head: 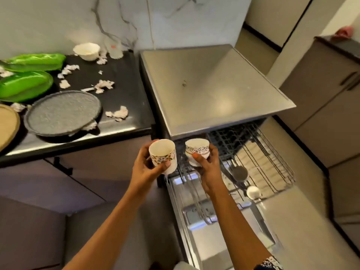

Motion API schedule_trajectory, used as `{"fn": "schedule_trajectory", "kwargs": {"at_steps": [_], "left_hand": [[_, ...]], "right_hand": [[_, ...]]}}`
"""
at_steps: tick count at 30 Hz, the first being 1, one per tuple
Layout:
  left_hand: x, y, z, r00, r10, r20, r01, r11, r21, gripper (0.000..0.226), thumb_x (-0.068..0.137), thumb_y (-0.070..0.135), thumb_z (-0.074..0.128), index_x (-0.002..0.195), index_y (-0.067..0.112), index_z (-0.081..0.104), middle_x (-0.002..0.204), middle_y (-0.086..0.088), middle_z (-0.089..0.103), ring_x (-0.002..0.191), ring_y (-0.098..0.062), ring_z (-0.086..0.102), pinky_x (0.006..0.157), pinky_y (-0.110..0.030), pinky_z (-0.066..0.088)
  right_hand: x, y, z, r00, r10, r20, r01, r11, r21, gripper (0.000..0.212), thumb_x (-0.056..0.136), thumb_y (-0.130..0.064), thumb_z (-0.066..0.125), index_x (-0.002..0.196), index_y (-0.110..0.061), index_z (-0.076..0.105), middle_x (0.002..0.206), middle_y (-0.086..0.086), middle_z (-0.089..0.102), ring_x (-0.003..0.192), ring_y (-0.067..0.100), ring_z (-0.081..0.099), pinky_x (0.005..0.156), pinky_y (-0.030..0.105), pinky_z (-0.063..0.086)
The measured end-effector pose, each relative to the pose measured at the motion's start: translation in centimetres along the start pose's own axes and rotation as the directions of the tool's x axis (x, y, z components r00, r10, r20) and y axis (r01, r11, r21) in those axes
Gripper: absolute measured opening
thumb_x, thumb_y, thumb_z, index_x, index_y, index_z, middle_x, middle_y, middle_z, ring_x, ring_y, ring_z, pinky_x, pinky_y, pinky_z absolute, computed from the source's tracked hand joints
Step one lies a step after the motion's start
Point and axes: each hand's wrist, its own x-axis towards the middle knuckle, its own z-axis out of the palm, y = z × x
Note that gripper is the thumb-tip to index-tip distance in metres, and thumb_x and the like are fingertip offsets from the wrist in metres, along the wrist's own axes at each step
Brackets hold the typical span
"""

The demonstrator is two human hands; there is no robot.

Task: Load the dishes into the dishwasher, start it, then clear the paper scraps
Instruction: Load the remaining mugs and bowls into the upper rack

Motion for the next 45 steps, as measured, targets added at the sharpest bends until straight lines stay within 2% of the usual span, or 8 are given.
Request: {"fn": "schedule_trajectory", "kwargs": {"at_steps": [9, 13, 15, 19, 22, 28, 35, 45], "left_hand": [[-3.1, -7.2, 7.7, 0.964, -0.263, 0.037, 0.264, 0.963, -0.060, 0.086, 0.038, 0.042, 0.088, 0.113, 0.020, 0.052, 0.105, 0.002, 0.066, 0.090, -0.010, 0.066, 0.068, -0.020, 0.053], [-3.8, -9.9, 11.2, 0.949, -0.314, -0.029, 0.311, 0.948, -0.069, 0.093, 0.033, 0.054, 0.090, 0.112, 0.021, 0.054, 0.103, 0.003, 0.068, 0.091, -0.010, 0.067, 0.069, -0.021, 0.053], [-4.1, -11.2, 12.9, 0.940, -0.332, -0.082, 0.326, 0.942, -0.075, 0.094, 0.031, 0.058, 0.090, 0.111, 0.022, 0.054, 0.103, 0.002, 0.068, 0.090, -0.010, 0.068, 0.068, -0.022, 0.054], [-5.0, -13.9, 16.0, 0.906, -0.346, -0.243, 0.326, 0.938, -0.120, 0.094, 0.029, 0.057, 0.089, 0.108, 0.021, 0.055, 0.101, 0.000, 0.067, 0.086, -0.009, 0.067, 0.065, -0.023, 0.055], [-5.6, -15.0, 18.0, 0.872, -0.345, -0.348, 0.298, 0.937, -0.183, 0.077, 0.036, 0.038, 0.086, 0.104, 0.021, 0.055, 0.091, 0.007, 0.070, 0.082, -0.009, 0.066, 0.065, -0.023, 0.056], [-6.5, -16.2, 19.5, 0.824, -0.343, -0.451, 0.249, 0.934, -0.255, 0.069, 0.043, 0.032, 0.078, 0.107, 0.022, 0.055, 0.096, 0.002, 0.066, 0.084, -0.011, 0.066, 0.063, -0.022, 0.055], [-6.8, -17.1, 19.5, 0.812, -0.325, -0.484, 0.233, 0.942, -0.242, 0.069, 0.042, 0.031, 0.077, 0.106, 0.023, 0.054, 0.097, 0.002, 0.066, 0.082, -0.008, 0.066, 0.064, -0.022, 0.055], [-6.6, -18.3, 18.6, 0.831, -0.342, -0.439, 0.271, 0.938, -0.216, 0.072, 0.044, 0.031, 0.078, 0.110, 0.023, 0.052, 0.106, -0.004, 0.063, 0.091, -0.014, 0.064, 0.065, -0.021, 0.054]], "right_hand": [[0.3, -2.2, -15.1, 0.967, 0.078, -0.242, -0.116, 0.982, -0.146, 0.046, 0.083, -0.003, 0.066, 0.121, -0.018, 0.046, 0.118, 0.014, 0.057, 0.102, 0.028, 0.060, 0.075, 0.034, 0.057], [2.4, -3.5, -22.0, 0.956, 0.134, -0.260, -0.229, 0.894, -0.384, 0.058, 0.076, -0.002, 0.073, 0.126, -0.015, 0.046, 0.115, 0.011, 0.055, 0.098, 0.026, 0.059, 0.067, 0.027, 0.058], [4.3, -3.2, -25.2, 0.977, 0.095, -0.189, -0.193, 0.767, -0.612, 0.066, 0.068, -0.003, 0.080, 0.126, -0.010, 0.049, 0.113, 0.007, 0.055, 0.100, 0.024, 0.057, 0.065, 0.018, 0.054], [8.8, -0.9, -28.7, 0.971, 0.227, 0.077, 0.018, 0.251, -0.968, 0.078, 0.062, -0.022, 0.086, 0.130, -0.019, 0.049, 0.125, 0.003, 0.049, 0.116, 0.021, 0.046, 0.093, 0.024, 0.039], [11.1, 1.4, -28.8, 0.908, 0.354, 0.223, 0.225, 0.035, -0.974, 0.084, 0.064, -0.024, 0.084, 0.137, -0.021, 0.042, 0.136, 0.011, 0.042, 0.126, 0.033, 0.039, 0.105, 0.040, 0.036], [14.0, 4.7, -26.8, 0.827, 0.506, 0.246, 0.442, -0.313, -0.840, 0.079, 0.078, -0.020, 0.071, 0.145, -0.020, 0.029, 0.143, 0.016, 0.033, 0.130, 0.039, 0.032, 0.102, 0.045, 0.039], [14.9, 7.8, -25.9, 0.816, 0.497, 0.296, 0.522, -0.412, -0.747, 0.066, 0.083, 0.001, 0.055, 0.141, -0.015, 0.030, 0.146, 0.016, 0.024, 0.136, 0.038, 0.020, 0.090, 0.048, 0.049], [15.4, 10.2, -27.1, 0.791, 0.542, 0.283, 0.533, -0.386, -0.753, 0.069, 0.084, -0.006, 0.062, 0.143, -0.014, 0.027, 0.147, 0.015, 0.026, 0.138, 0.037, 0.019, 0.099, 0.049, 0.042]]}}
